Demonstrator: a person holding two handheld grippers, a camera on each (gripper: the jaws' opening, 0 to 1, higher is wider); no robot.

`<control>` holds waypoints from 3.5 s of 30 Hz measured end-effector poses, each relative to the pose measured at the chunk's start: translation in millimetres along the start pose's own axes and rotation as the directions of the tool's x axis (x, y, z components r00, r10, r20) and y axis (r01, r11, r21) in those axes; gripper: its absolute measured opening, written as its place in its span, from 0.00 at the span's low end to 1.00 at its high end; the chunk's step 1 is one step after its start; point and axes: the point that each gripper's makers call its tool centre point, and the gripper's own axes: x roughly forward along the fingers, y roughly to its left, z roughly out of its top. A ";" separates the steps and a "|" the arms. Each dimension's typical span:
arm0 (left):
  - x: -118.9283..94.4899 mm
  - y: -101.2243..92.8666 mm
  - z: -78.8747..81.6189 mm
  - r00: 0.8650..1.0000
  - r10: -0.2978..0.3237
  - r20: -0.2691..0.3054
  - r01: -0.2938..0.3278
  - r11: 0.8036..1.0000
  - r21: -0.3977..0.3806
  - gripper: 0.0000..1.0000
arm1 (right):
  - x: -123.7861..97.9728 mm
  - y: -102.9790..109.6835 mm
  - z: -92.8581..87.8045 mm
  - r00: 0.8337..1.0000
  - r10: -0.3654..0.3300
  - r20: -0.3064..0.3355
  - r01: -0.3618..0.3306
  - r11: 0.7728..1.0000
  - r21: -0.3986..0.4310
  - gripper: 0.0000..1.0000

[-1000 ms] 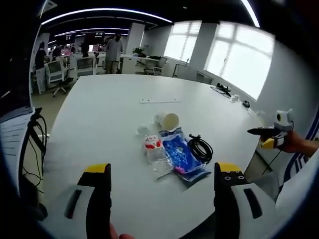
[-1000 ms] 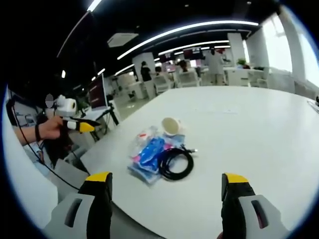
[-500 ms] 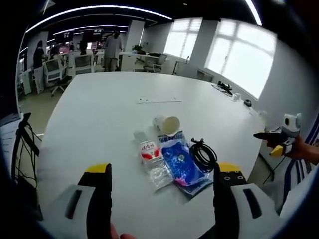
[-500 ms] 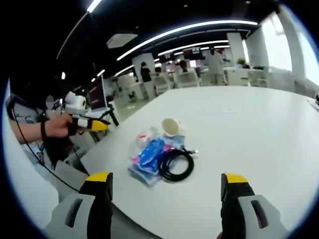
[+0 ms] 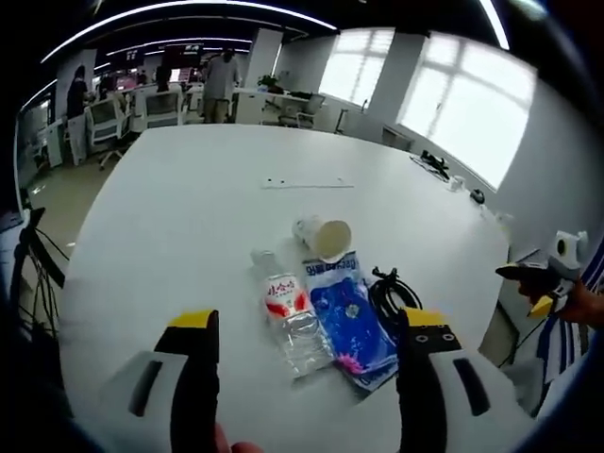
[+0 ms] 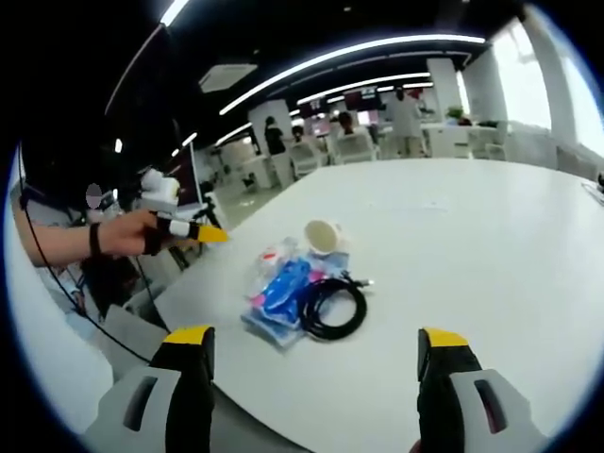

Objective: Arrange the tabletop items into an orderly group along one side of the table until the central work area is clear of visible clutter.

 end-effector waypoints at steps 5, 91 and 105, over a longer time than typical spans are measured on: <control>11.3 4.3 -2.2 0.999 0.022 -0.024 -0.022 1.000 -0.022 0.74 | -0.7 1.8 1.0 1.000 0.001 -0.001 -0.001 1.000 0.004 0.90; 107.0 20.9 -42.8 0.898 0.139 -0.417 -0.277 0.915 -0.292 0.39 | 16.8 -10.6 -7.1 0.997 0.042 -0.058 -0.041 0.999 0.033 0.89; 92.6 29.6 -36.7 0.912 0.145 -0.384 -0.274 0.912 -0.306 0.37 | 17.5 -5.6 -4.9 0.997 0.050 -0.054 -0.049 0.999 0.024 0.88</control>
